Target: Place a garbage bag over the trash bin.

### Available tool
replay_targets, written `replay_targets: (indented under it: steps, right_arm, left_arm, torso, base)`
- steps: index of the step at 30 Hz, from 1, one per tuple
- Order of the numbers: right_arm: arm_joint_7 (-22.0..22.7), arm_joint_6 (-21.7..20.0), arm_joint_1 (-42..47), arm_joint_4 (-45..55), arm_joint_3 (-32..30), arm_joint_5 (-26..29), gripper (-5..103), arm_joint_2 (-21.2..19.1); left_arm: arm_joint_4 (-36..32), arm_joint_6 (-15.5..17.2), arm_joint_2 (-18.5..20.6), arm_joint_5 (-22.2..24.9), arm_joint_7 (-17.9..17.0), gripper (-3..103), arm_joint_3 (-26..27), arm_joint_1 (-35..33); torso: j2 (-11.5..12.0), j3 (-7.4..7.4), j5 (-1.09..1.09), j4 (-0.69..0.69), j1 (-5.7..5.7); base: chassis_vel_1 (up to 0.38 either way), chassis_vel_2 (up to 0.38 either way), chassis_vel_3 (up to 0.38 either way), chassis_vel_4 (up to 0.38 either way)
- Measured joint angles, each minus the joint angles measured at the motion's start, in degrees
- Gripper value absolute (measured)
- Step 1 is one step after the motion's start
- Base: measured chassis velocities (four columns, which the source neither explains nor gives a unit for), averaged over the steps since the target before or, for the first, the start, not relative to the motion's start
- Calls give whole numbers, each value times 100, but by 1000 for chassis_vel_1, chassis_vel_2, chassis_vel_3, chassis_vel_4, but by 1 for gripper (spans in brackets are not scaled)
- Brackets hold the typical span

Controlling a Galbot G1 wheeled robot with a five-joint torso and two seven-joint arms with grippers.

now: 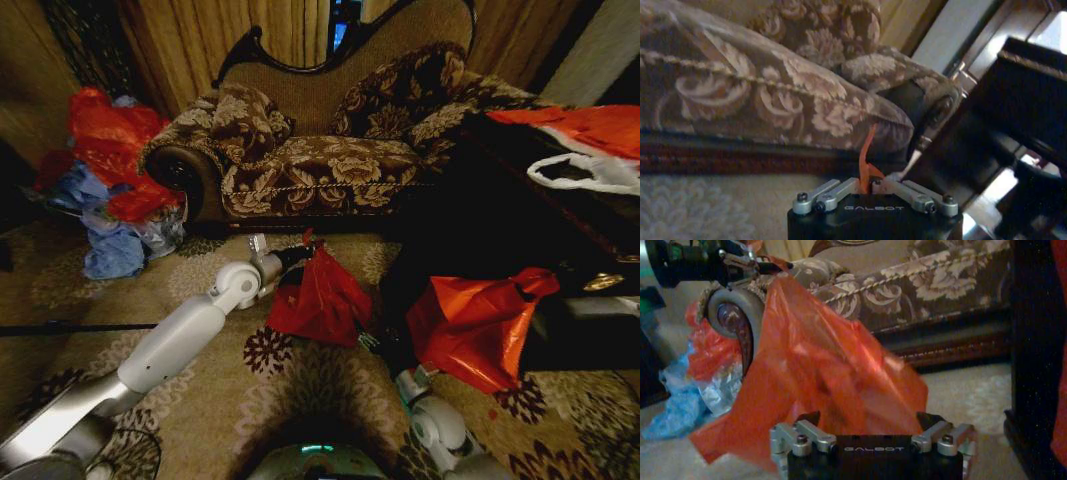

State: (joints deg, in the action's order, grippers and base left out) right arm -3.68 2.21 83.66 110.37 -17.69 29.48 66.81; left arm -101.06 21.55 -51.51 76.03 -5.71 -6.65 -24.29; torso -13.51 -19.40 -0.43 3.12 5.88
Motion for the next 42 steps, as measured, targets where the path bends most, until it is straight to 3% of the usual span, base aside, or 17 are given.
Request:
replay_targets:
  steps: [1, 6, 10, 14, 15, 22, 34, 42]
  right_arm:
    - [8, -14, 25, 2, 17, 57, 98, 24]
    - [122, -174, 30, -30, 237, 464, 100, 143]
    - [411, -343, -273, -245, 508, 1125, 100, 305]
    - [865, -625, -944, -577, 714, 2536, 100, 576]
    - [865, -625, -944, -577, 714, 2536, 100, 576]
    - [1240, -963, -1665, -1025, 640, 3896, 100, 864]
    - [1299, -1016, -1910, -1496, 629, 4353, 101, 1210]
    - [1287, -1002, -1941, -1348, 556, 4940, 70, 1248]
  left_arm:
    - [48, -6, -18, 0, 5, 0, 23, 42]
    - [203, -30, -71, 0, 21, 0, 119, 177]
    - [230, -34, -54, 2, 45, 0, 207, 186]
    - [190, -38, 36, 12, 83, 0, 280, 96]
    - [190, -38, 36, 12, 83, 0, 280, 96]
    - [108, -55, 99, 18, 96, 0, 359, -52]
    - [136, -119, 136, 30, 112, 0, 411, -97]
    - [142, -137, 59, 20, 109, 0, 400, -151]
  torso:
    - [0, 0, 0, 0, 0]
    - [0, 0, 0, 1, 0]
    - [0, 0, -1, 1, 0]
    - [0, 0, -1, -1, 0]
    - [0, 0, -1, -1, 0]
    - [0, 0, -1, -1, 1]
    - [0, 0, 0, 0, 0]
    - [0, 0, 0, 0, 1]
  base:
    - [0, 0, 0, 0]
    - [0, 0, 0, 0]
    - [0, 0, 0, 0]
    - [0, 0, 0, 0]
    - [0, 0, 0, 0]
    - [0, 0, 0, 0]
    - [0, 0, 0, 0]
    - [0, 0, 0, 0]
